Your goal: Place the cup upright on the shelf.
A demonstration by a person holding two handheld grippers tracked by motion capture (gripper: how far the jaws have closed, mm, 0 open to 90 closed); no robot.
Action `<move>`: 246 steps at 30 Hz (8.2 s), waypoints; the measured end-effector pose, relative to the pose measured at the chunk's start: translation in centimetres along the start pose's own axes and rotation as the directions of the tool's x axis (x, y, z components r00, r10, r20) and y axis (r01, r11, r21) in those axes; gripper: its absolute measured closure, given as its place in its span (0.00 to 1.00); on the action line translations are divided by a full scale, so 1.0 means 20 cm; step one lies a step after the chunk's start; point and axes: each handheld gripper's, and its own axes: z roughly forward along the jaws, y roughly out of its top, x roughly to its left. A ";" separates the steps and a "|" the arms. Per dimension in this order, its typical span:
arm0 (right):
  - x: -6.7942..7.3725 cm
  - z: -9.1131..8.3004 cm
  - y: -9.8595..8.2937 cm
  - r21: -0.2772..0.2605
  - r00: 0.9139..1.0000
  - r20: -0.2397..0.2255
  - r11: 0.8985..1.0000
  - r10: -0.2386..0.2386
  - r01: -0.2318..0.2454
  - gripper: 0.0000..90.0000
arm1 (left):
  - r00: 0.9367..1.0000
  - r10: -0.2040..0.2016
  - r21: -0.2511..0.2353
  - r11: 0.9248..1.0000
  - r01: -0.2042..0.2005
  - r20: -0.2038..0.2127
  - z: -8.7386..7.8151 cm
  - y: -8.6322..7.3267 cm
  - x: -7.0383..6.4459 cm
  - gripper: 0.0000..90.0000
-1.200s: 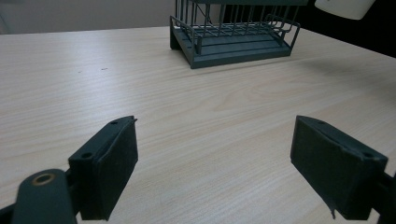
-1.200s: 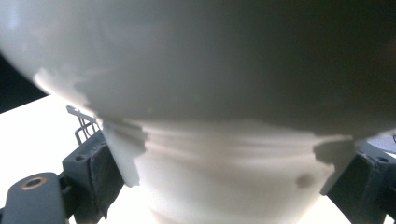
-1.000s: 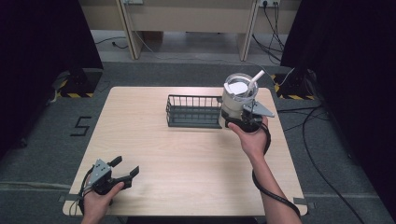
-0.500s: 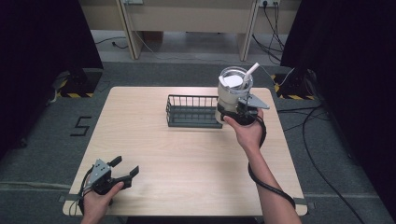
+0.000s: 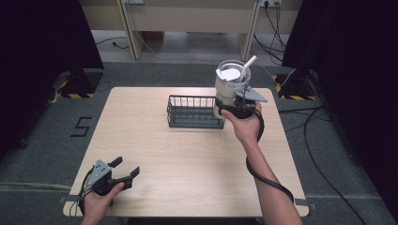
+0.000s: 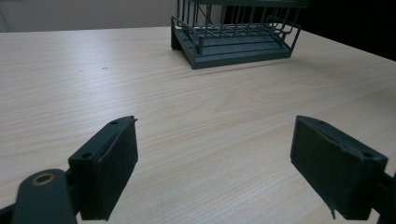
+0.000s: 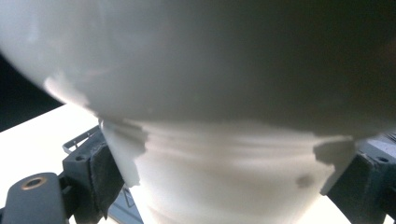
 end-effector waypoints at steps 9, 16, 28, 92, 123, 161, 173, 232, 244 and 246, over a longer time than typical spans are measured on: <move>0.03 0.07 0.05 0.005 1.000 -0.010 1.000 0.000 0.000 0.13 | 1.000 -0.003 -0.003 1.000 0.003 0.002 0.00 0.00 0.00 0.16; 0.05 0.14 0.08 0.010 1.000 -0.020 1.000 -0.004 0.004 0.13 | 1.000 -0.006 -0.004 1.000 0.006 0.003 0.00 0.00 0.00 0.16; 0.07 0.26 0.10 0.022 1.000 -0.024 1.000 0.008 -0.008 0.13 | 1.000 -0.009 -0.005 1.000 0.009 0.003 0.00 0.00 0.01 0.16; 0.10 0.53 -0.15 0.105 0.998 -0.001 0.993 0.058 -0.058 0.13 | 1.000 -0.014 -0.004 1.000 0.014 0.022 0.00 0.00 0.00 0.16; 0.13 0.53 -0.24 0.054 0.999 0.014 0.998 0.036 -0.037 0.11 | 0.999 -0.002 -0.003 1.000 0.002 0.032 0.00 0.00 -0.01 0.16; 0.07 0.13 -0.25 0.020 0.998 -0.010 0.998 0.066 -0.066 0.17 | 1.000 0.002 -0.001 1.000 -0.002 0.024 0.01 0.00 -0.03 0.16; 0.04 0.00 -0.29 0.023 0.998 -0.007 0.997 0.068 -0.068 0.20 | 1.000 0.004 -0.001 1.000 -0.004 0.021 0.01 0.00 -0.03 0.16; -0.08 -0.59 -0.69 0.066 0.991 0.083 0.992 0.106 -0.112 0.24 | 1.000 0.011 0.000 1.000 -0.011 0.009 0.00 0.00 -0.04 0.16; -0.11 -0.68 -0.79 0.062 0.986 0.115 0.990 0.123 -0.130 0.22 | 1.000 0.008 0.000 1.000 -0.008 0.009 0.01 0.00 -0.04 0.16; -0.12 -0.69 -0.81 0.056 0.986 0.121 0.991 0.118 -0.125 0.22 | 1.000 0.010 0.001 1.000 -0.010 0.008 0.01 0.00 -0.04 0.16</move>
